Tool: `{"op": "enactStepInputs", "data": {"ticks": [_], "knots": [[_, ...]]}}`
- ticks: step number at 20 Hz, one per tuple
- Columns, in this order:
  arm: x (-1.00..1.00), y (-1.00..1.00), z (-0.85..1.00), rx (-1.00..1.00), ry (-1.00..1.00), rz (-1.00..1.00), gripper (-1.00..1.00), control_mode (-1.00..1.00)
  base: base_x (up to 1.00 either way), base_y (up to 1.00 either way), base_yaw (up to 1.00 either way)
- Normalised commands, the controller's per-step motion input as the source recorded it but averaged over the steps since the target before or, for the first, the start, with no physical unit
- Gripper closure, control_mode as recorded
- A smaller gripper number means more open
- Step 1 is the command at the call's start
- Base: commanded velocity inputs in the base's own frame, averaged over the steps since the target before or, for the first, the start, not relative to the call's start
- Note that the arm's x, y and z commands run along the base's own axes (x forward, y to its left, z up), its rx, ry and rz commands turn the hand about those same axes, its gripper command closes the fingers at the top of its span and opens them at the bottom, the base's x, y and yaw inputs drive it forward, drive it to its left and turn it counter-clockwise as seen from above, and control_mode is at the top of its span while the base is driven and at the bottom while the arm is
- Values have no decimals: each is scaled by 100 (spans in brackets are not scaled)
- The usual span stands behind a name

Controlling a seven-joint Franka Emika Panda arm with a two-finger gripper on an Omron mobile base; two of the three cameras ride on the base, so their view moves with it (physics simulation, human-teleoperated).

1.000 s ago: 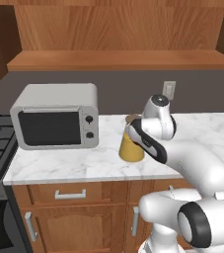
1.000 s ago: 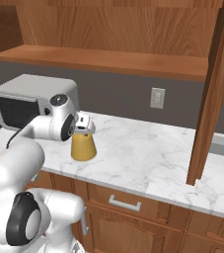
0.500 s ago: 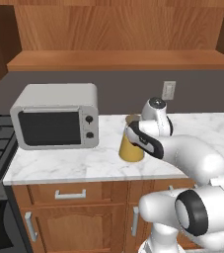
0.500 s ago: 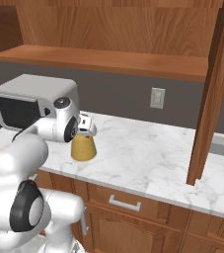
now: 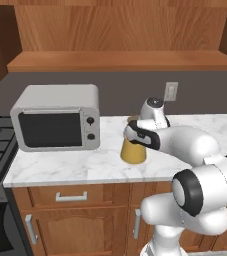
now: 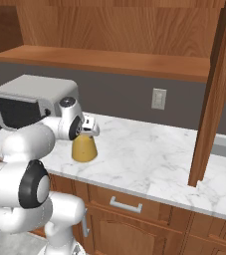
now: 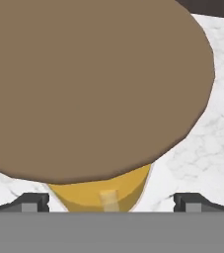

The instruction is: There is a tray on the dining counter. Grab the cup, mug, and pitcher and place them on the tray. The pitcher may be placed next to the tray if it cannot fit the tray.

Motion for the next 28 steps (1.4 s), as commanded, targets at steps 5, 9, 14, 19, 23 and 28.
{"op": "enactStepInputs", "data": {"ticks": [5, 9, 14, 19, 23, 28], "knots": [[16, 0, -4, 0, 4, 0, -100, -100, 0, 0, 0], [7, 0, -7, 0, 1, 0, -100, -100, 0, 0, 0], [0, 0, 0, 0, 0, 0, -100, -100, 0, 0, 0], [0, 0, 0, 0, 0, 0, -100, -100, 0, 0, 0], [0, 0, 0, 0, 0, 0, 100, -100, 0, 0, 0], [0, 0, 0, 0, 0, 0, 100, -100, 0, 0, 0]]}}
